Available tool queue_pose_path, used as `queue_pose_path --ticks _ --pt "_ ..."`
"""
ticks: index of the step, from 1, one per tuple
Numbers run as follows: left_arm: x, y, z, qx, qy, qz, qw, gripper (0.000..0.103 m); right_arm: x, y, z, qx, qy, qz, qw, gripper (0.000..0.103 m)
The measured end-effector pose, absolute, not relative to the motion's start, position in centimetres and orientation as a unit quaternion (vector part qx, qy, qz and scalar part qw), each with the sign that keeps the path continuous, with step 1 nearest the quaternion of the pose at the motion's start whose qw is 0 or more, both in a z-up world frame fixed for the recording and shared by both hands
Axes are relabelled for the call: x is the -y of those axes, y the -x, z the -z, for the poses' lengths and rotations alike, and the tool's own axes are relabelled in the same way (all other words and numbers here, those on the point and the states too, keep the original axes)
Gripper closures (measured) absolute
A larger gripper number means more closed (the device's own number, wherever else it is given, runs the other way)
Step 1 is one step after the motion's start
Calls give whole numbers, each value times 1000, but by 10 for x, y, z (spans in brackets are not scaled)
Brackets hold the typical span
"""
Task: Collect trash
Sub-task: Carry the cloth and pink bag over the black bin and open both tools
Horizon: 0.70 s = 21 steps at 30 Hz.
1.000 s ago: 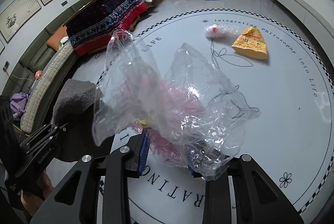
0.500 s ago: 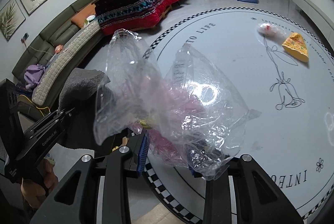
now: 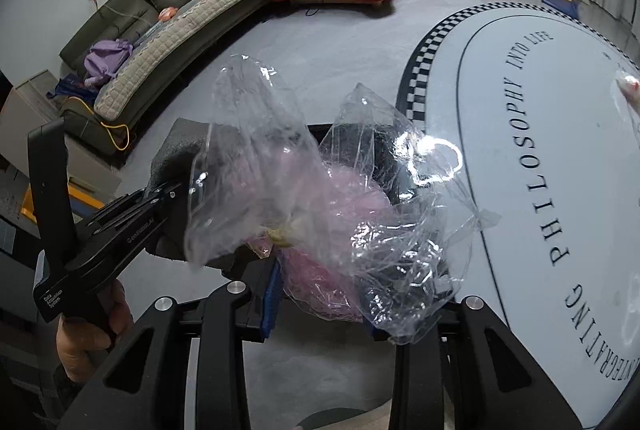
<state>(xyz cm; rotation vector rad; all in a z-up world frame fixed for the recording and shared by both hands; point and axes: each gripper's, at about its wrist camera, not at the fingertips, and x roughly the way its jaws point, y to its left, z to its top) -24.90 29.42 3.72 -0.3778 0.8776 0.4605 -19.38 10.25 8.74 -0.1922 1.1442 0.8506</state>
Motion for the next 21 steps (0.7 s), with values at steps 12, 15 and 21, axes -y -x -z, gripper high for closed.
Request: queue_pose_path --ticks 12,15,21 --pt "-327 272 -26 -420 149 -323 835 6 -156 193 -59 -550 128 -371 737 39" --pt "-327 274 -28 -415 156 -318 838 6 -148 194 -59 -550 119 -376 736 39" --pt "-320 269 -31 -417 148 -308 842 6 -135 191 -62 -548 109 -374 740 39"
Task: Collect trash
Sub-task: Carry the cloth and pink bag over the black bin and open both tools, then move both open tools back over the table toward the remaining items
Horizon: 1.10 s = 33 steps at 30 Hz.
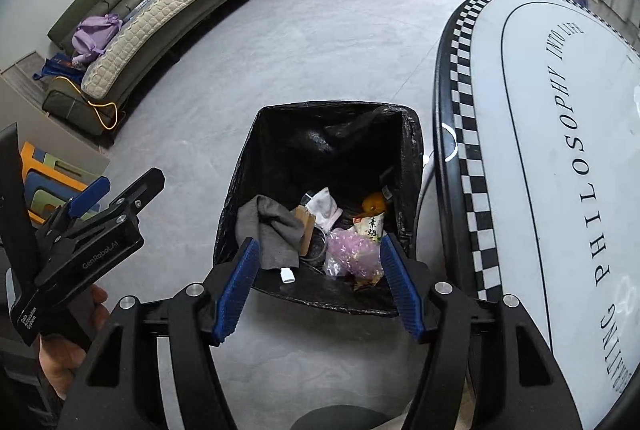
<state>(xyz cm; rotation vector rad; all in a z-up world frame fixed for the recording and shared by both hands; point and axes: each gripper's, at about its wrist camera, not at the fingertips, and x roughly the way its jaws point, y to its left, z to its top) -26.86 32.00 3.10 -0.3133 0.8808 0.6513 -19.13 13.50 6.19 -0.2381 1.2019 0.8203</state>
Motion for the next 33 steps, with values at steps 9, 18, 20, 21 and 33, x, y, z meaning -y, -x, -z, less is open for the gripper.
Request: queue_pose_path --ticks 9,18,20,21,33 --pt "-289 244 -41 -421 132 -272 855 6 -100 178 -76 -537 82 -369 754 39" --pt "-237 190 -62 -419 126 -217 873 6 -34 142 -91 -532 39 -337 776 39" --pt "-222 176 -65 -421 121 -203 876 6 -14 131 -93 -531 28 -323 783 39" --pt "-215 168 -66 -421 117 -197 878 6 -6 126 -93 -531 24 -318 785 39" --pt "-121 83 -71 -437 66 -106 891 6 95 62 -96 -531 -30 -245 810 39"
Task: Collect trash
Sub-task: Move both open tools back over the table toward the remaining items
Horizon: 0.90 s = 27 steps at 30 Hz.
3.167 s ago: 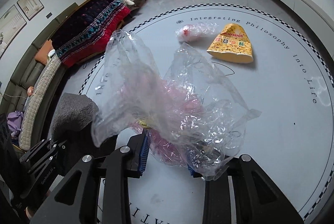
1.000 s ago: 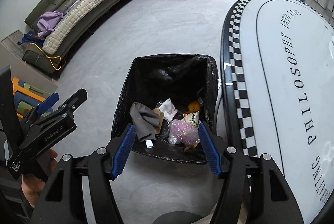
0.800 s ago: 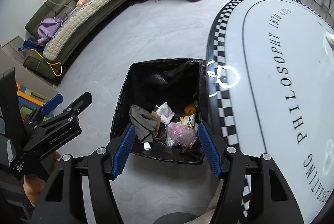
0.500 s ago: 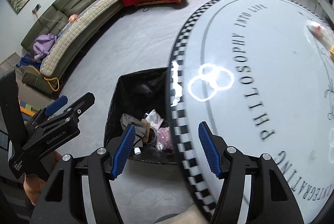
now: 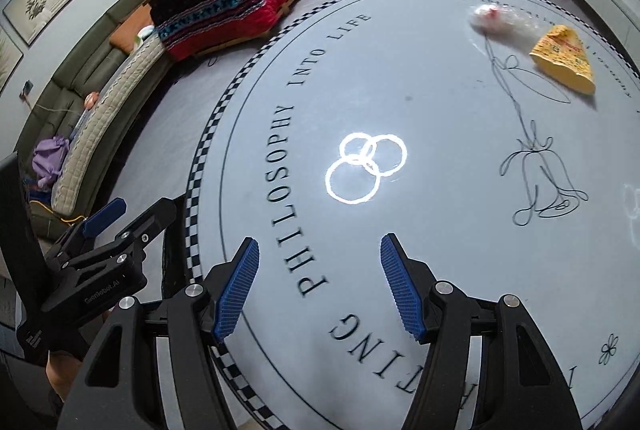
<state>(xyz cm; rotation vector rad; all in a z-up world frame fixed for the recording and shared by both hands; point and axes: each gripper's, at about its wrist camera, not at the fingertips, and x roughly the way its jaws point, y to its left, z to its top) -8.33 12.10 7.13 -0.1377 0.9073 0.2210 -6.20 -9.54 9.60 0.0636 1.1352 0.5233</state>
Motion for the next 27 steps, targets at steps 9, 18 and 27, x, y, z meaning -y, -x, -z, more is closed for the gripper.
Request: queue_pose_path --ticks 9,18,27 --pt "-57 19 -72 -441 27 -41 896 6 169 4 -94 -526 -68 -190 826 39" --pt "2 -48 -71 -438 -3 27 898 6 233 -59 -85 -521 -108 -138 835 39" --pt "37 -109 -56 -446 -16 71 892 6 295 -119 -71 -522 -152 -88 835 39"
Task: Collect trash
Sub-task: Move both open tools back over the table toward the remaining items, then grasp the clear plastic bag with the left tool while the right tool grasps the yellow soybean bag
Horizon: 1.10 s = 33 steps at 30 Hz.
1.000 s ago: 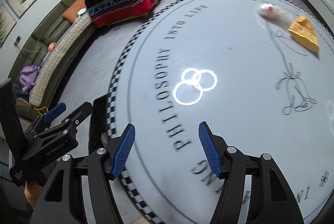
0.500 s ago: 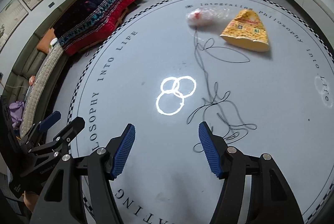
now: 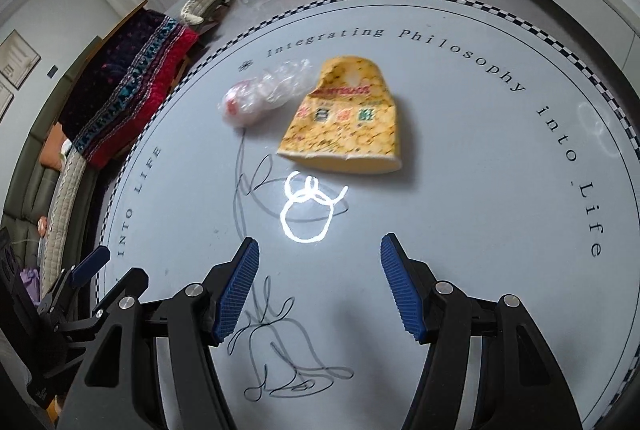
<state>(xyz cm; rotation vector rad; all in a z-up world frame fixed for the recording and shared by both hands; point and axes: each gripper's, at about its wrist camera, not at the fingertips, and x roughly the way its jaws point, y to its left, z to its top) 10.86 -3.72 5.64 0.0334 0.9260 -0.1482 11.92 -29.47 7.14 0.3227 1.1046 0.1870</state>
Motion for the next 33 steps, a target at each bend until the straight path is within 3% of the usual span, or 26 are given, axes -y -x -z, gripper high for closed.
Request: queue_pose_path --ticks 15,19,22,33 --pt "61 -181 -41 -449 -41 99 887 6 312 -188 -47 -532 -196 -94 818 39" --pt "66 -191 -40 -446 -47 105 887 6 300 -197 -46 -534 -192 -113 815 67" --pt "71 -200 -42 -438 -60 107 890 6 301 -202 -57 -514 -203 -128 823 79" --pt "96 -253 -30 -426 -105 124 890 7 333 -216 -76 -482 -191 -90 851 83"
